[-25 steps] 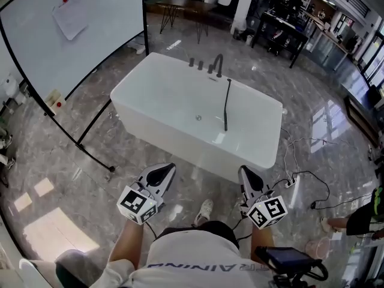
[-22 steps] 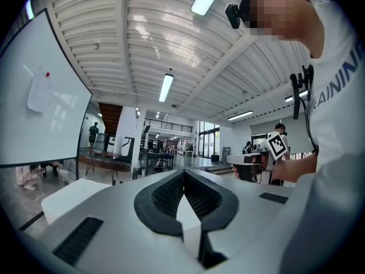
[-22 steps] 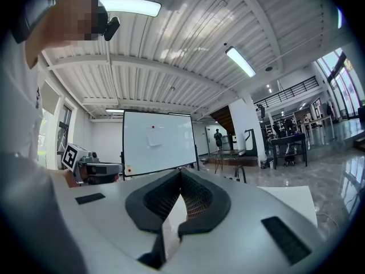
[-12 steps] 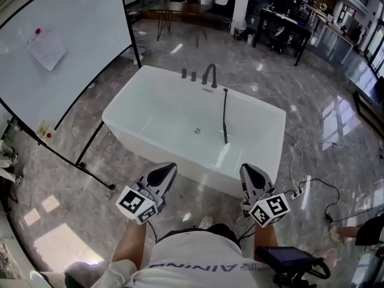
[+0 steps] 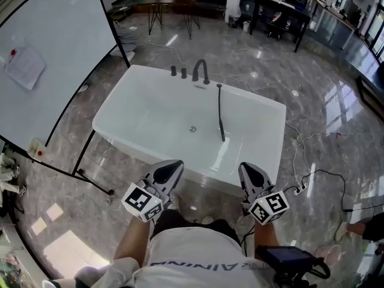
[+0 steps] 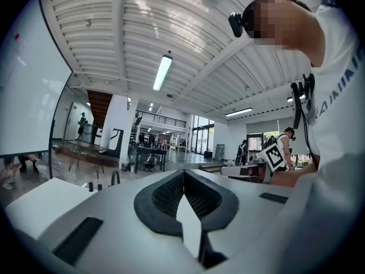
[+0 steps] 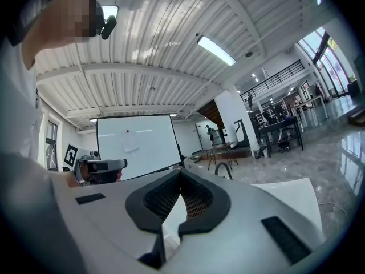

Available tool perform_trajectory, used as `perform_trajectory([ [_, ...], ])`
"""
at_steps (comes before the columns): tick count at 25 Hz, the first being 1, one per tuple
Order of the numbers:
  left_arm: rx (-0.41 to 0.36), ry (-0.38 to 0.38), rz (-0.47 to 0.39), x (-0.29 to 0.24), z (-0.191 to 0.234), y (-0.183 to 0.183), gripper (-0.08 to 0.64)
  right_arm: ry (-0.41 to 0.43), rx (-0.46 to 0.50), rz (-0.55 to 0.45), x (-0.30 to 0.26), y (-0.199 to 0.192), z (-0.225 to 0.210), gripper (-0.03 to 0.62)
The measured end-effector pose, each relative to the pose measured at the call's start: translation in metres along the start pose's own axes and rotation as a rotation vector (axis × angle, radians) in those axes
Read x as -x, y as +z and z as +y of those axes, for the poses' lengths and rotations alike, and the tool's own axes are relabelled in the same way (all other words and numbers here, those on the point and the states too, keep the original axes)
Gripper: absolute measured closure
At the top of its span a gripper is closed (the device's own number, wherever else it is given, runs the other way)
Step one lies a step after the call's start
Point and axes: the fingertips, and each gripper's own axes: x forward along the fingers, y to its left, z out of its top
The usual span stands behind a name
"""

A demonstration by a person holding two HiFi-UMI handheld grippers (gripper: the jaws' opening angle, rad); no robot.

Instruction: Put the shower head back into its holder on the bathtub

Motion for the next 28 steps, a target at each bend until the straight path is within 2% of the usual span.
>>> perform_trajectory([
  [7, 0.033, -0.076, -0.011, -0.055, 0.062, 0.007, 0.541, -0.118, 0.007, 0.017, -0.040, 0.010, -0.040, 0.584],
  [12, 0.045, -0.159, -0.025, -0.089, 0.141, 0.014, 0.541, -0.228, 0.168, 0.059, -0.110, 0.024, -0.044, 0.585],
  [17, 0.013, -0.218, -0.025, -0.107, 0.230, 0.038, 0.543, -0.287, 0.120, 0.027, -0.190, 0.047, -0.048, 0.584],
  [20, -0.007, -0.254, -0.023, -0.110, 0.270, 0.040, 0.543, -0.339, 0.113, 0.038, -0.216, 0.043, -0.047, 0.584],
  [22, -0.001, -0.272, -0.011, -0.113, 0.289, 0.033, 0.543, -0.369, 0.111, 0.062, -0.228, 0.033, -0.047, 0.584],
  [26, 0.066, -0.261, 0.043, -0.136, 0.323, 0.005, 0.543, -0.404, 0.100, 0.135, -0.250, 0.005, -0.067, 0.585],
  [28, 0.049, -0.251, 0.078, -0.151, 0.333, -0.010, 0.543, -0.416, 0.076, 0.150, -0.258, -0.007, -0.083, 0.584],
])
